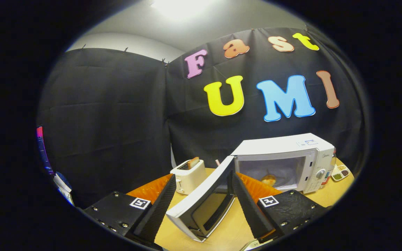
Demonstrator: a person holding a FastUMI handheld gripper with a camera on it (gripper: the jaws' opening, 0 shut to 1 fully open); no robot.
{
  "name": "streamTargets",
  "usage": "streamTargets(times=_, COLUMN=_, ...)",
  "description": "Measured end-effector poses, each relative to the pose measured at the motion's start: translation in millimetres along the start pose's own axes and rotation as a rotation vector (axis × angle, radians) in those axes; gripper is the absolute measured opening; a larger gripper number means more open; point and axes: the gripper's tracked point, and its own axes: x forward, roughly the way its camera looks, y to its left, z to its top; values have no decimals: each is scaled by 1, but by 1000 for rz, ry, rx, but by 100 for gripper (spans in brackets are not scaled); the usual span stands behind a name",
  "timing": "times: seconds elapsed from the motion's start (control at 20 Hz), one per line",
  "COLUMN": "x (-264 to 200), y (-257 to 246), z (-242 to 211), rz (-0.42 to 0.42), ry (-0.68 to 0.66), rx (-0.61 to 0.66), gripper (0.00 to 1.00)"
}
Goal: Open the microwave, put the food inside, and close the microwave door.
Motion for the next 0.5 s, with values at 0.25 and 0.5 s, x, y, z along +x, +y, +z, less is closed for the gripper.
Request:
streamTargets(times=0.25, x=-13, y=53, z=-18, rz=102, ry=33, rx=-47, gripper=97)
streamTargets(times=0.5, x=-21, y=99, z=-39, rz=197, ry=77, rx=-60, gripper=97)
